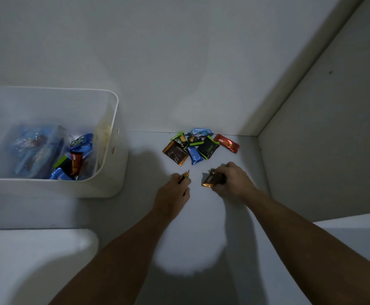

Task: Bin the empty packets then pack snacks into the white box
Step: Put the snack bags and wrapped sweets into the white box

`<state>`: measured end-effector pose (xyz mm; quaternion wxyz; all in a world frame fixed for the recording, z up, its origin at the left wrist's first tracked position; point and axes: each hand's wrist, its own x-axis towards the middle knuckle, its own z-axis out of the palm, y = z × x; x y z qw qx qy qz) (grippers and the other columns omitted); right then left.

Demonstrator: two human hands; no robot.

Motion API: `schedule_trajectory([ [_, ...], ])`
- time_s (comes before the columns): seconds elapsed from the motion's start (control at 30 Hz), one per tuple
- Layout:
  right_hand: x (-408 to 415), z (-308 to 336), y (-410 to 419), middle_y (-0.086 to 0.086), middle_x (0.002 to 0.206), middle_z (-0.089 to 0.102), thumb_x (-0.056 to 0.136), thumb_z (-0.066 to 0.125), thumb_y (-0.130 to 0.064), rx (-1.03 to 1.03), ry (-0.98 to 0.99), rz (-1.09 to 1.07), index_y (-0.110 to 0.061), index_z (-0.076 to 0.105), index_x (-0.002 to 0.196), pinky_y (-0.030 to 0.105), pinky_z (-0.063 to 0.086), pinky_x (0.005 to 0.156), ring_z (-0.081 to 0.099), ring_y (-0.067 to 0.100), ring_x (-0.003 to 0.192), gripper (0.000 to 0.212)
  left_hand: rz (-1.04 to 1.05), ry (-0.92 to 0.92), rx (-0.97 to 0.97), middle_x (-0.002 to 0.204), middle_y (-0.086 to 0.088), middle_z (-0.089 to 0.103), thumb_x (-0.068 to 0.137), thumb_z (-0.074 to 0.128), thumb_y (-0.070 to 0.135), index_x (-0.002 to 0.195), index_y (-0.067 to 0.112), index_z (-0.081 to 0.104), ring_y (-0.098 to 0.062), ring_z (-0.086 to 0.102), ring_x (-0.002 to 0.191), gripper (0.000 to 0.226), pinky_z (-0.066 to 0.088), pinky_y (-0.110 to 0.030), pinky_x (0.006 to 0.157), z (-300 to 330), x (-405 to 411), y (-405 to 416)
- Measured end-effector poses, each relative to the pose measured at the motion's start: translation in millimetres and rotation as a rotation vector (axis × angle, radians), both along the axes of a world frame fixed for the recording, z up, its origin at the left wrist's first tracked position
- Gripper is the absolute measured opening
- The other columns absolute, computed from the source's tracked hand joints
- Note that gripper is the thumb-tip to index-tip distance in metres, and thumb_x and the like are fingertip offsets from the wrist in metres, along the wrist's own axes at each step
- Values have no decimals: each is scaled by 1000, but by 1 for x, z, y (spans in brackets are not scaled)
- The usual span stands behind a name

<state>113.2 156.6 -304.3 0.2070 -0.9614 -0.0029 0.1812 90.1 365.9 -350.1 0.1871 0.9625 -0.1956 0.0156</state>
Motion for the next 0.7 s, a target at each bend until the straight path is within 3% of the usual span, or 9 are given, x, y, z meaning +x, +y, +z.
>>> schedule_trajectory([
  [0.1,-3,17,5,-4,97,49,73,78,-34,69,-40,-41,-27,65,109,26,41,78,50,14,90,39,43,43,-63,95,-10,58,84,66,19,100,12,64,-24,61,63,18,43,-25,50,19,1,6],
  [0.2,4,48,17,-1,93,57,74,77,-27,104,-97,-20,-22,68,101,28,40,73,56,19,91,29,15,-23,-136,92,-9,59,79,66,20,96,16,60,-28,60,62,19,49,-29,47,48,7,18],
  [0.27,10,74,30,-1,89,61,69,80,-21,129,-164,-1,-18,70,100,27,43,71,61,22,91,32,33,-49,-193,98,-9,59,80,61,26,99,20,56,-32,61,63,20,52,-34,50,71,11,29],
  [0.37,18,117,58,-3,79,54,67,81,-16,160,-245,21,-14,71,101,24,36,65,56,20,81,36,109,-67,-220,103,-9,56,83,62,29,103,18,60,-37,62,70,23,53,-41,59,111,19,46],
  [0.47,25,152,91,1,83,52,71,76,-17,167,-306,64,-14,69,103,25,37,66,56,23,83,32,145,-138,-253,101,-9,56,83,64,29,102,17,62,-36,63,75,23,53,-43,64,145,26,71],
  [0.57,31,178,127,-14,72,46,74,75,-15,221,-354,112,-15,68,103,21,40,62,52,14,74,31,194,-179,-301,103,-9,56,85,63,29,103,17,62,-32,62,82,22,53,-41,69,170,30,102],
  [0.7,39,196,176,-16,71,46,74,76,-16,272,-399,159,-14,69,105,27,41,70,53,17,80,32,340,-181,-467,100,-9,57,84,64,24,101,17,62,-29,60,86,19,52,-40,77,192,32,147],
])
